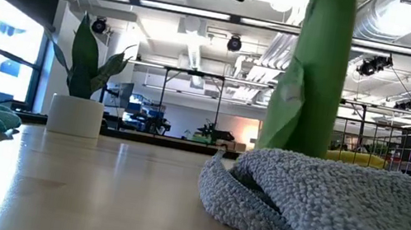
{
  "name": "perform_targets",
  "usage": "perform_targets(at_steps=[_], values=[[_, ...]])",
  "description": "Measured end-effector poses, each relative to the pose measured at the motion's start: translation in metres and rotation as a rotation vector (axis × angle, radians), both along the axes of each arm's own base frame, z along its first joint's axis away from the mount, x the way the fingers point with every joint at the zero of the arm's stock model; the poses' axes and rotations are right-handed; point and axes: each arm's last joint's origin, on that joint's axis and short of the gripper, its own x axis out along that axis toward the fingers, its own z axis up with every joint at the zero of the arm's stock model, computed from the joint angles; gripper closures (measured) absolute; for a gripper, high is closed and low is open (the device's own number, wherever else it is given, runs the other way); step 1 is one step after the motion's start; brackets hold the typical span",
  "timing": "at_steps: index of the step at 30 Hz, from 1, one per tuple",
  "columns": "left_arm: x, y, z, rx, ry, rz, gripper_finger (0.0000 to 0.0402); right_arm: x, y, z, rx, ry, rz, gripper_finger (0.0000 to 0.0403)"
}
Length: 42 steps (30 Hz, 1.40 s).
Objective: Fold microfiber towels
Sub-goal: Fold the green towel
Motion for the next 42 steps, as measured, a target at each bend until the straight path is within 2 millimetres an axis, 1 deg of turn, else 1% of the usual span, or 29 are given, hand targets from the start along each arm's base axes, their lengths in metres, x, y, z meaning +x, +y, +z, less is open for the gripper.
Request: perform_targets(at_steps=[1,2,4,6,7,8,9,13,14,15,17,21,23,25,29,31,33,37,39,42], values=[[0.001,0.000,0.002,0.012,0.008,-0.011,0.0257,-0.002,0.001,0.004,0.014,0.005,0.006,0.0403],[0.002,0.000,0.004,0.023,0.015,-0.034,0.0257,-0.004,0.001,0.009,0.030,0.013,-0.039,0.0403],[0.003,-0.003,0.008,0.037,0.028,-0.085,0.0259,-0.008,-0.003,0.018,0.039,0.027,-0.231,0.0403],[0.004,-0.005,0.010,0.040,0.043,-0.145,0.0261,-0.011,-0.007,0.023,0.031,0.049,-0.433,0.0403],[0.005,-0.006,0.012,0.039,0.044,-0.175,0.0262,-0.013,-0.008,0.024,0.043,0.060,-0.499,0.0403],[0.005,-0.008,0.014,0.040,0.045,-0.201,0.0263,-0.013,-0.007,0.026,0.058,0.069,-0.507,0.0403],[0.006,-0.008,0.015,0.042,0.047,-0.216,0.0263,-0.014,-0.006,0.030,0.068,0.072,-0.453,0.0403],[0.007,-0.009,0.021,0.079,0.058,-0.248,0.0263,-0.016,0.009,0.043,0.089,0.086,0.055,0.0403],[0.008,-0.010,0.022,0.090,0.059,-0.258,0.0263,-0.018,0.012,0.045,0.094,0.088,0.135,0.0403],[0.008,-0.010,0.023,0.097,0.057,-0.267,0.0262,-0.019,0.014,0.048,0.099,0.092,0.172,0.0403],[0.009,-0.010,0.026,0.112,0.038,-0.289,0.0262,-0.022,0.015,0.055,0.118,0.098,0.142,0.0403],[0.013,-0.013,0.033,0.131,-0.021,-0.389,0.0263,-0.029,0.008,0.066,0.117,0.142,-0.106,0.0403],[0.014,-0.015,0.037,0.134,-0.068,-0.449,0.0265,-0.031,0.005,0.070,0.127,0.138,-0.180,0.0403],[0.016,-0.015,0.043,0.136,-0.127,-0.480,0.0267,-0.031,0.005,0.073,0.118,0.120,-0.167,0.0403],[0.019,-0.007,0.056,0.135,-0.267,-0.452,0.0268,-0.026,0.010,0.076,0.116,0.094,-0.079,0.0403],[0.019,-0.003,0.062,0.139,-0.335,-0.444,0.0268,-0.020,0.012,0.074,0.106,0.094,-0.077,0.0403],[0.020,0.000,0.067,0.160,-0.381,-0.478,0.0268,-0.013,0.014,0.073,0.107,0.089,-0.108,0.0403],[0.021,0.003,0.067,0.229,-0.360,-0.563,0.0268,0.002,0.016,0.068,0.097,0.074,-0.213,0.0403],[0.021,0.005,0.067,0.244,-0.354,-0.555,0.0268,0.007,0.017,0.067,0.090,0.070,-0.223,0.0403],[0.021,0.007,0.068,0.268,-0.346,-0.507,0.0268,0.009,0.018,0.067,0.094,0.055,-0.245,0.0403]])
